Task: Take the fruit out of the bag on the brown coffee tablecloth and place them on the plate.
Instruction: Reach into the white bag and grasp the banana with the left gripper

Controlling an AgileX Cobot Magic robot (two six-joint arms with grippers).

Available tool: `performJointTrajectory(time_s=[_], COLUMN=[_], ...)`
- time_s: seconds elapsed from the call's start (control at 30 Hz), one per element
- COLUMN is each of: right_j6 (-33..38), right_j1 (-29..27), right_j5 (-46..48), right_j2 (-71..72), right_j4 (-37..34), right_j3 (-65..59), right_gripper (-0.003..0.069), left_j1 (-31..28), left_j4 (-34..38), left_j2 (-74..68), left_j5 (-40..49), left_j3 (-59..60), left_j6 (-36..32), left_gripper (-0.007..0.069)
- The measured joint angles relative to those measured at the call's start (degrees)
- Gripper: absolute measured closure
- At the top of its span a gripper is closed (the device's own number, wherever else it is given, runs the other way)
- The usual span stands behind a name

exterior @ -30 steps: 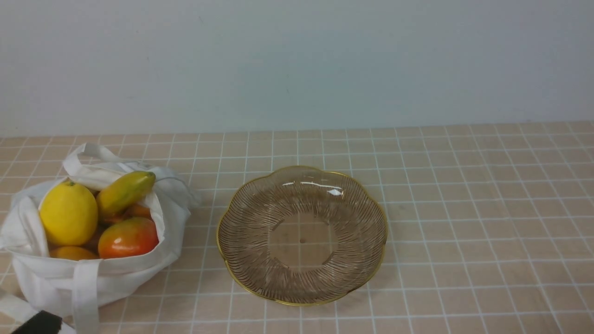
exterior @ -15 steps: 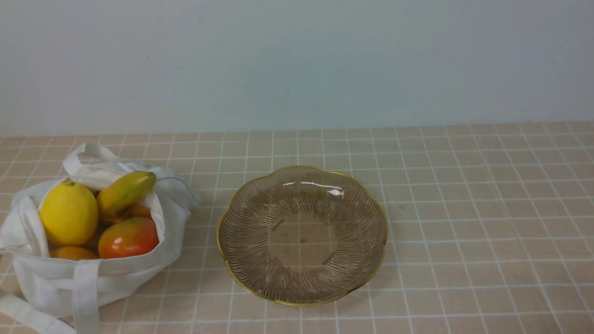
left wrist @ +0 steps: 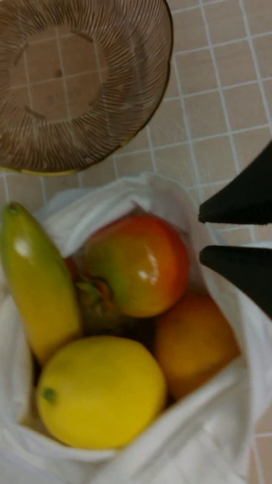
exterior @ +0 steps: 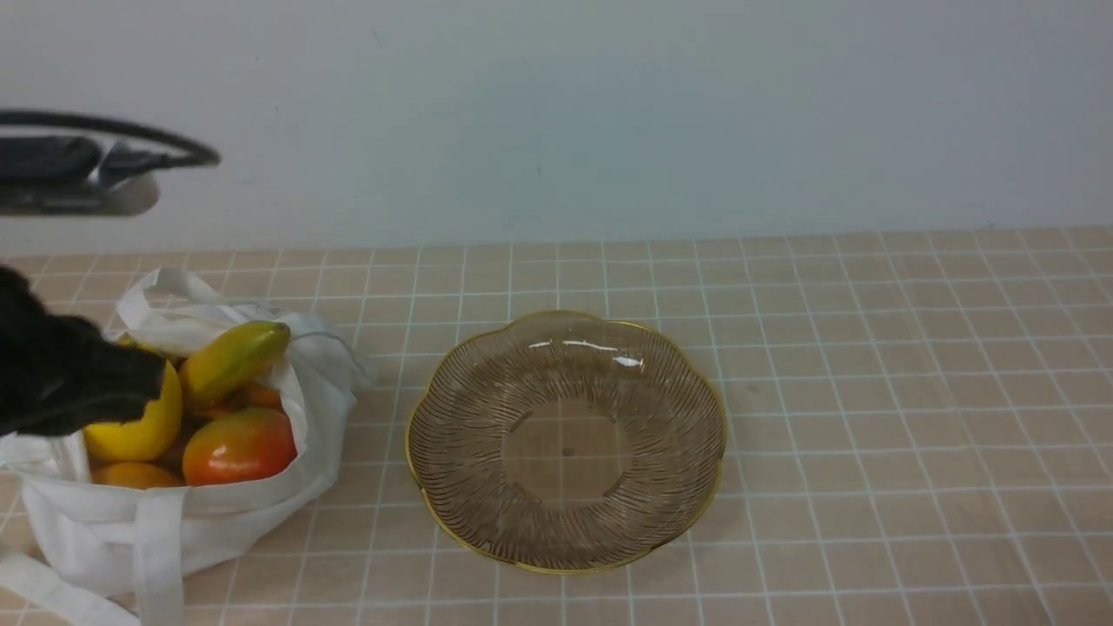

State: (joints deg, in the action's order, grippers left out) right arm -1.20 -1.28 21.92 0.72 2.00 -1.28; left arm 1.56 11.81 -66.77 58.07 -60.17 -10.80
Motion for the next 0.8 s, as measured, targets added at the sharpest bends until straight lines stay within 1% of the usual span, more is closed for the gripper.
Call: performJointTrajectory(time_s=[0.07,0.1,0.13,0.17,0.2,0.23,0.27,0.3,0.37,0.43,0.47,0.5,0.53,0.7,0.73,0.77,0.8], right_j6=[0.0,0.0,0.0,0.0,0.0,0.0,0.0,0.0,0.0,0.0,0.0,0.0,0.0,0.0,0.0,0.0,0.0], right_j1=[0.0,0.0,0.0,0.0,0.0,0.0,0.0,0.0,0.0,0.0,0.0,0.0,0.0,0.0,0.0,0.0,0.0], right_j5=[0.0,0.0,0.0,0.0,0.0,0.0,0.0,0.0,0.0,0.0,0.0,0.0,0.0,0.0,0.0,0.0,0.0], right_j2=[0.0,0.0,0.0,0.0,0.0,0.0,0.0,0.0,0.0,0.0,0.0,0.0,0.0,0.0,0.0,0.0,0.0], right_j4=[0.0,0.0,0.0,0.0,0.0,0.0,0.0,0.0,0.0,0.0,0.0,0.0,0.0,0.0,0.0,0.0,0.0], right_j3=[0.0,0.0,0.0,0.0,0.0,0.0,0.0,0.0,0.0,0.0,0.0,0.0,0.0,0.0,0.0,0.0,0.0], right_gripper=[0.0676,0.0676,0.0676,0.0676,0.0676,0.0676,0.0676,0.0676,0.0676,0.0676,0.0676,0.0676,0.0676,0.0676,0.0676,0.0676,0.0676], left_j1=[1.3,1.3,2.7,3.1,4.2,5.0,5.4,7.4,8.8,10.1,10.1,10.4,10.5,10.4,10.4,10.4,10.4], left_j4=[0.0,0.0,-0.5,-0.7,-1.3,-1.7,-1.8,-3.6,-5.5,-8.1,-8.1,-9.8,-10.5,-13.5,-14.3,-16.3,-16.6], left_j2=[-4.2,-4.2,-7.6,-8.2,-10.1,-11.3,-11.9,-14.5,-16.2,-18.1,-18.3,-19.5,-20.2,-22.3,-22.8,-23.9,-23.9], left_j5=[-0.1,-0.1,-0.4,-0.5,-1.0,-1.4,-1.5,-2.9,-4.6,-6.7,-6.7,-8.5,-9.3,-11.2,-11.5,-11.9,-12.0], left_j3=[-2.9,-2.9,-5.7,-6.2,-7.4,-8.3,-8.5,-9.5,-9.7,-9.7,-9.7,-9.7,-9.7,-9.7,-9.7,-9.7,-9.7], left_j6=[-0.8,-0.8,-1.1,-1.2,-2.2,-3.1,-3.3,-7.0,-10.9,-14.7,-14.7,-16.2,-16.4,-16.4,-16.2,-15.2,-15.0], left_gripper=[0.0454,0.0454,0.0370,0.0350,0.0286,0.0241,0.0230,0.0120,0.0034,-0.0034,-0.0034,-0.0055,-0.0058,-0.0051,-0.0043,-0.0002,0.0004])
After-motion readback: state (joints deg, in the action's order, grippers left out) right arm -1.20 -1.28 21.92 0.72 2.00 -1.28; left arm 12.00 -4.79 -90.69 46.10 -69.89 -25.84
